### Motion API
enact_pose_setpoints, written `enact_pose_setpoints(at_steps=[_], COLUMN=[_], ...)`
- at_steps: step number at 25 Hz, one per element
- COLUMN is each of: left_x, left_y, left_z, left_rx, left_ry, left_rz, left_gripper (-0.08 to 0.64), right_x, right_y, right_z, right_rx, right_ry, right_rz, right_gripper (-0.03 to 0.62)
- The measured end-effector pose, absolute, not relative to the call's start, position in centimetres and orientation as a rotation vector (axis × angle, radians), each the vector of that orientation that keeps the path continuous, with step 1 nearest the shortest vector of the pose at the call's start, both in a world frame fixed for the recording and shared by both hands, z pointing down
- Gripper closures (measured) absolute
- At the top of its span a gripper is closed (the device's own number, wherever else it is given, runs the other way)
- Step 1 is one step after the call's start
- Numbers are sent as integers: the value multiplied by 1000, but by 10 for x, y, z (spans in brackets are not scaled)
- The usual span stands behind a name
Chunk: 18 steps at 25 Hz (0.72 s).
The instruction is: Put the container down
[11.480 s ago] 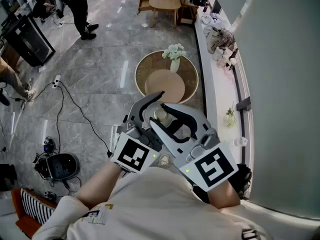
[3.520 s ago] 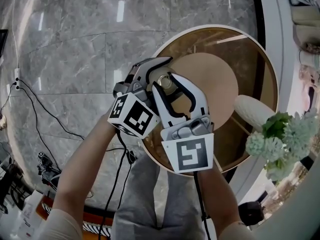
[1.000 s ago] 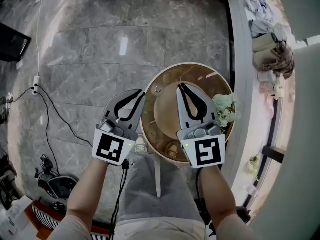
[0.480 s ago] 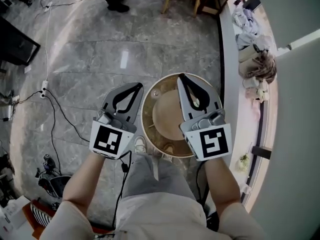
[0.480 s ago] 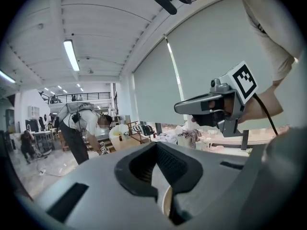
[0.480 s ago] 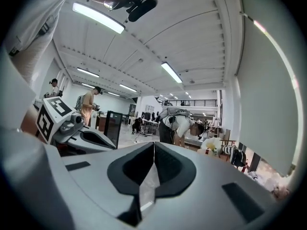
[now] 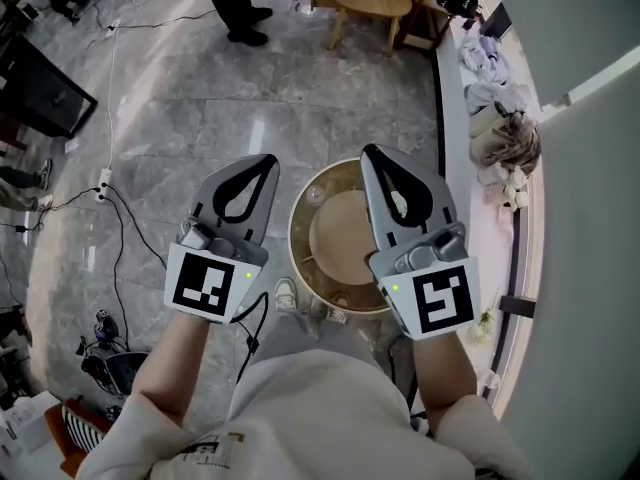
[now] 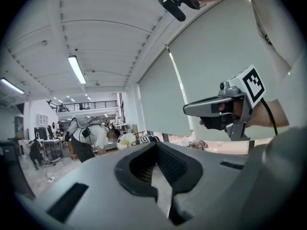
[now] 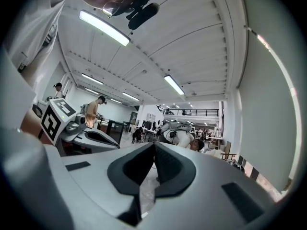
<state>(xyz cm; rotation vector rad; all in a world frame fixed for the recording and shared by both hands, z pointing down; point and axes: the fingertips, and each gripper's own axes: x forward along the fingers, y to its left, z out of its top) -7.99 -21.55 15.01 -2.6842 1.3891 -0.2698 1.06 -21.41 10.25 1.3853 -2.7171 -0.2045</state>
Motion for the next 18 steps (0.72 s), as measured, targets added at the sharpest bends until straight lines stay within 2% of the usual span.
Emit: enact_pose_setpoints(at_steps=[12,18], left_x=[-94,-91], left_y=[-154,-142], left_z=[60,52], left_rx=[-2591,-2492], left_ry=[1426,1422], left_rz=[-143,-196], left_gripper=[552,552], right_x=[26,36], right_y=[-151,-126], right_z=[32,21], right_rx=[1367,1355], right_ry=[-2742,-2739], right_rz=[-339,-362], right_gripper=[586,586])
